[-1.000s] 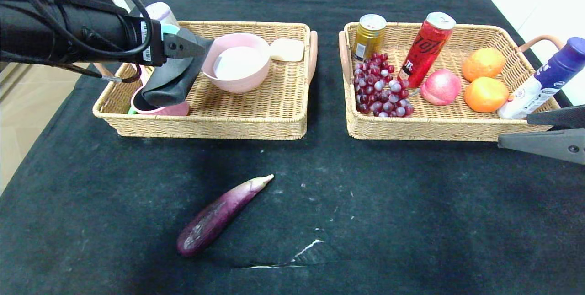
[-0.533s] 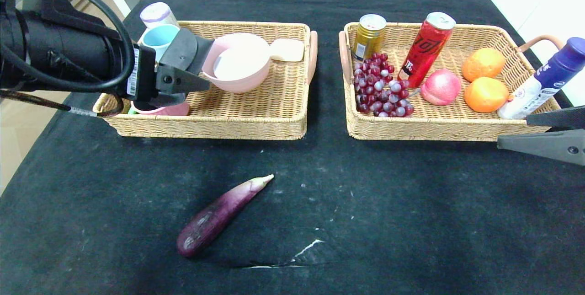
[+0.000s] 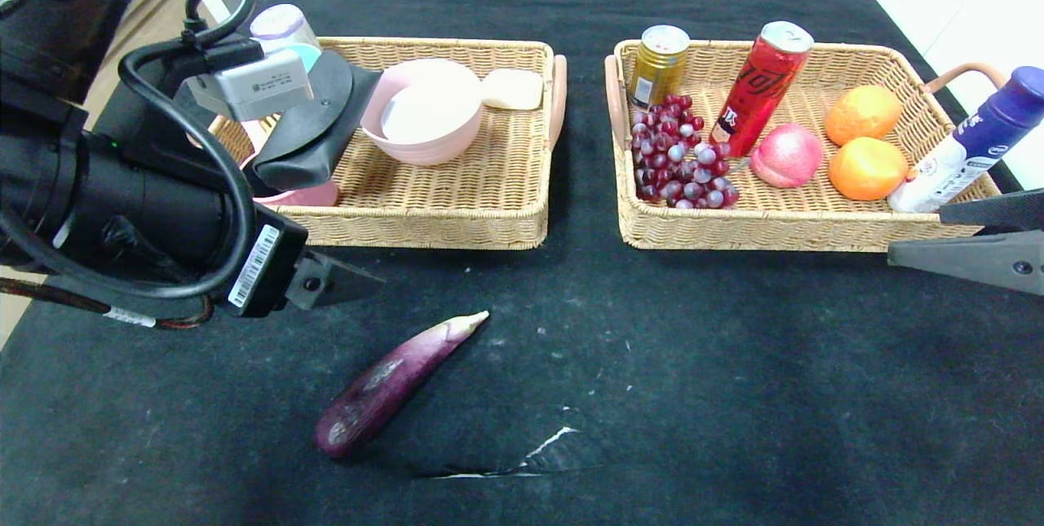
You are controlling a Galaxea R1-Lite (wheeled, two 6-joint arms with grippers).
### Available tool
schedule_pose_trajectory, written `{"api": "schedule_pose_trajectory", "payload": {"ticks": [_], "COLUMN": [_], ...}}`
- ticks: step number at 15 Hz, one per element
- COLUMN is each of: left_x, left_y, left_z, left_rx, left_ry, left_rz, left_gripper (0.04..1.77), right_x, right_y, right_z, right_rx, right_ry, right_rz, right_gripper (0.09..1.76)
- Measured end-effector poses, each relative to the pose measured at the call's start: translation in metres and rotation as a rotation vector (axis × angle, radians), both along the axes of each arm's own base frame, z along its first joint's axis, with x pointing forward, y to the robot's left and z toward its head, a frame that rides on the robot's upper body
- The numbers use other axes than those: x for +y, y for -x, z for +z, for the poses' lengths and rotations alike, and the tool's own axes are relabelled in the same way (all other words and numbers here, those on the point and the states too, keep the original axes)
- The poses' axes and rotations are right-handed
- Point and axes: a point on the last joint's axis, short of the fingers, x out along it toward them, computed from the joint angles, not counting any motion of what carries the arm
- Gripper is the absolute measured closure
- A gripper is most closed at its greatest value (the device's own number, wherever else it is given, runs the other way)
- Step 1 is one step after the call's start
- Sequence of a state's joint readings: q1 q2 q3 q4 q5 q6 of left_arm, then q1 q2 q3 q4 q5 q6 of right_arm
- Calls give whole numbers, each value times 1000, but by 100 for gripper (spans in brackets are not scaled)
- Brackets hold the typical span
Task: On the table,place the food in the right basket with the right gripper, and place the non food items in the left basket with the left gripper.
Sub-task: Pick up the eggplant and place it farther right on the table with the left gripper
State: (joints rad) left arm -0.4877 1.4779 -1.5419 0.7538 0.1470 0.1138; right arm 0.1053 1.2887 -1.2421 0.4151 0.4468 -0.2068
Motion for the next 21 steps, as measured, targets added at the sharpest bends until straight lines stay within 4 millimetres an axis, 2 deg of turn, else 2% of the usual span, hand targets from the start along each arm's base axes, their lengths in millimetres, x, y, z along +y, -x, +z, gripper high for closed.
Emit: {"api": "schedule_pose_trajectory", "payload": {"ticks": [10,21], "left_x": [-6,-35], "left_y": [-2,-20], "left_z": [-38,-71], "left_rx": [108,217], "left_ry": [-279,-346], "left_rz": [-218,-291], "left_gripper": [9,9], "right_x": [0,-1], "right_y": [-1,-1], "right_z": [0,1], "right_rx": [3,-3], "right_ry": [1,0], "right_rz": [-1,-3], "right_gripper": [14,14]}}
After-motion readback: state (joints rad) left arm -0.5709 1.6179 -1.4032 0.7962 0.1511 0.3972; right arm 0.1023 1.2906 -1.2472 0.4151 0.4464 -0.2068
